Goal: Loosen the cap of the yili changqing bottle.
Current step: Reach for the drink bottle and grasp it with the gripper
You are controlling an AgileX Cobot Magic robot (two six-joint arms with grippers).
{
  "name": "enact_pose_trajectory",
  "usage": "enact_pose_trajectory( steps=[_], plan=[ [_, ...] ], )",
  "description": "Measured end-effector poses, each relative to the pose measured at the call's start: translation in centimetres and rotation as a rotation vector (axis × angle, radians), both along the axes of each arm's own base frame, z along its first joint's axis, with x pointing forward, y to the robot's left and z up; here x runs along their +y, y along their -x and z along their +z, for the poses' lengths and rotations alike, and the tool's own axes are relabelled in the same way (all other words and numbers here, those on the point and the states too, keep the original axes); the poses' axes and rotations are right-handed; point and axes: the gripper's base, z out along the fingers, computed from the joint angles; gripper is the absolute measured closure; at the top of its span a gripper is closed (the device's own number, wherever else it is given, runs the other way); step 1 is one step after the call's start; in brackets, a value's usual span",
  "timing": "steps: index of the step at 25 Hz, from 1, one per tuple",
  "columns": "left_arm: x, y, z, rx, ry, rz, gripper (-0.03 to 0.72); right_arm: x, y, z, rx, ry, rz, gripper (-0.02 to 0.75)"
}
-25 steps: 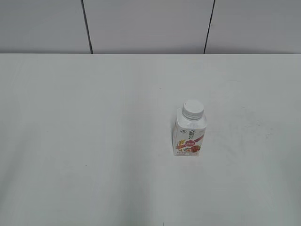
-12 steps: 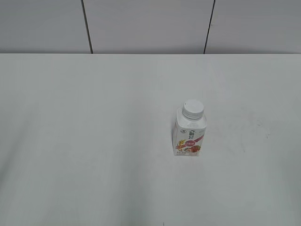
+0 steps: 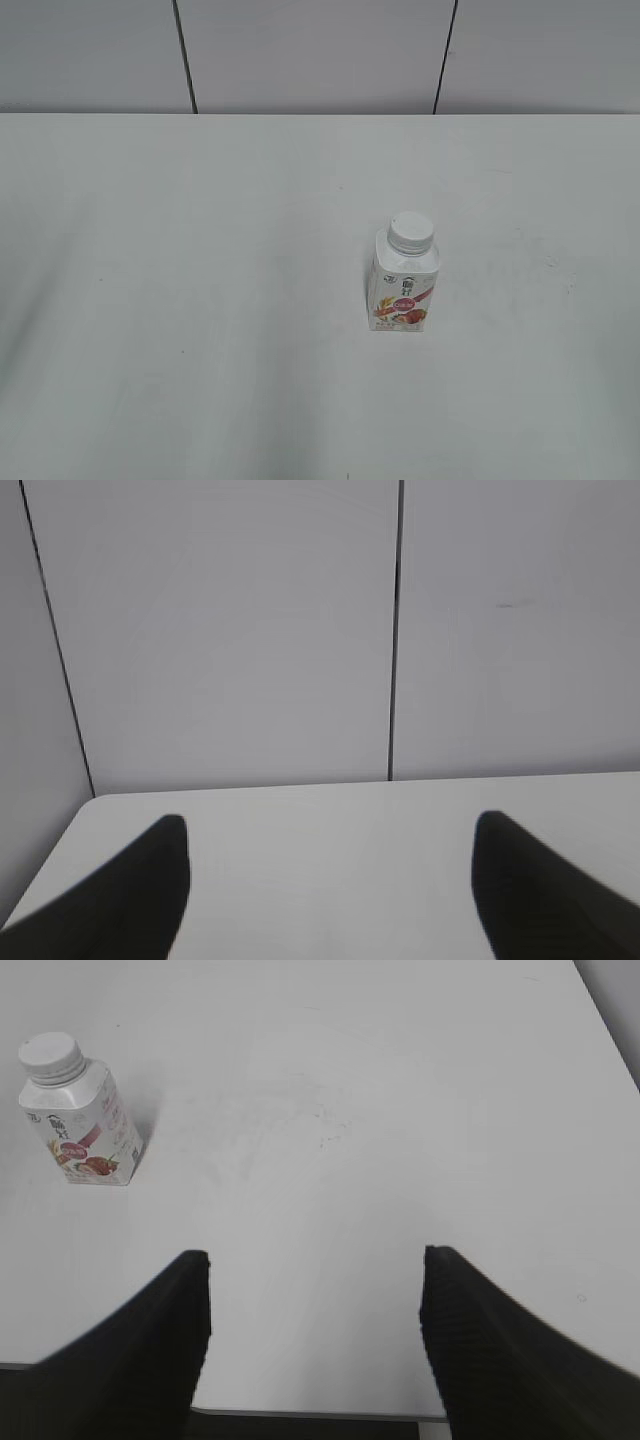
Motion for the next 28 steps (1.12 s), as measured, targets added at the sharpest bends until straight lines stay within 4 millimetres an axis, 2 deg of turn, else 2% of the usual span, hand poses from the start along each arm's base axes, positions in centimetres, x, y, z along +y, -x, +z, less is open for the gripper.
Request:
enact_pose_trajectory(
  steps=[4, 7, 12, 19, 22, 25, 28],
  plan=[
    [-0.2, -2.8, -1.3, 0.038, -0.017, -0.013, 0.155, 0.0, 0.0, 0.0, 0.0, 0.0, 0.0, 0.216],
    [-0.5, -5.1, -3.1, 0.095, -0.064, -0.049, 0.155, 0.0, 0.0, 0.0, 0.0, 0.0, 0.0, 0.216],
    [-1.7, -7.4, -5.6, 0.145, -0.066, -0.172, 0.165, 0.0, 0.0, 0.0, 0.0, 0.0, 0.0, 0.216],
    [-4.5, -8.9, -9.0, 0.168, -0.045, -0.506, 0.165, 0.0, 0.0, 0.0, 0.0, 0.0, 0.0, 0.216],
    [-6.0, -9.6, -10.3, 0.212, -0.057, -0.715, 0.165, 0.0, 0.0, 0.0, 0.0, 0.0, 0.0, 0.216],
    [-7.0, -10.5, -11.6, 0.261, -0.07, -0.878, 0.165, 0.0, 0.0, 0.0, 0.0, 0.0, 0.0, 0.216],
    [-7.5, -11.6, -12.3, 0.257, -0.058, -0.97, 0.165, 0.0, 0.0, 0.0, 0.0, 0.0, 0.0, 0.216]
  ],
)
